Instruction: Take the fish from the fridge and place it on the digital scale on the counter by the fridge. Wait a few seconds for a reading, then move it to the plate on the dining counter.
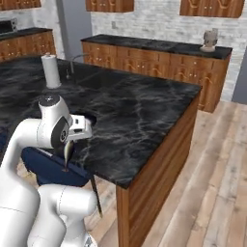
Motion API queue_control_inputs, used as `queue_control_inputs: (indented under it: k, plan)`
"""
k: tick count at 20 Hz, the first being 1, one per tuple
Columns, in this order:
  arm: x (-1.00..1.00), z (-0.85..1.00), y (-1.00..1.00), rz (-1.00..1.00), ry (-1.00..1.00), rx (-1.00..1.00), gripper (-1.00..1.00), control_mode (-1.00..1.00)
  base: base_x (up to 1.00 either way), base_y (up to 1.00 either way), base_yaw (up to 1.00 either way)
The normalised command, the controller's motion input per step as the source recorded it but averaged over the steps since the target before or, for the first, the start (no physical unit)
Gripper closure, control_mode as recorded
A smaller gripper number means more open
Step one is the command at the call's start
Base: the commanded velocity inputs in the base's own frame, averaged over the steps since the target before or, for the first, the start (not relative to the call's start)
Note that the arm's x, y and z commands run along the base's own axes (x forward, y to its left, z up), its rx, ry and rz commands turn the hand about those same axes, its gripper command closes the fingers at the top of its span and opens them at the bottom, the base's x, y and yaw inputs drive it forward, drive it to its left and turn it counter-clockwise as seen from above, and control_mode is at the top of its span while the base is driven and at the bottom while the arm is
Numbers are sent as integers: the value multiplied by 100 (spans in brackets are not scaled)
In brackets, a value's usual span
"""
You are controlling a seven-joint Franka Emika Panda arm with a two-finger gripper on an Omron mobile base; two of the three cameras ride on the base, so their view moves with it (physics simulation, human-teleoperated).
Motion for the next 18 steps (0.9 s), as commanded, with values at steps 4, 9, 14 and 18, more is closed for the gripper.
queue_control_inputs:
  k: [4,9,14,18]
  plan:
    - [0,0,0,0,0,0,100,100,0,100,-54]
    - [0,0,0,0,0,0,100,100,19,100,-52]
    - [0,0,0,0,0,0,100,100,23,93,-51]
    - [62,-17,13,-32,11,0,100,-100,14,14,-12]
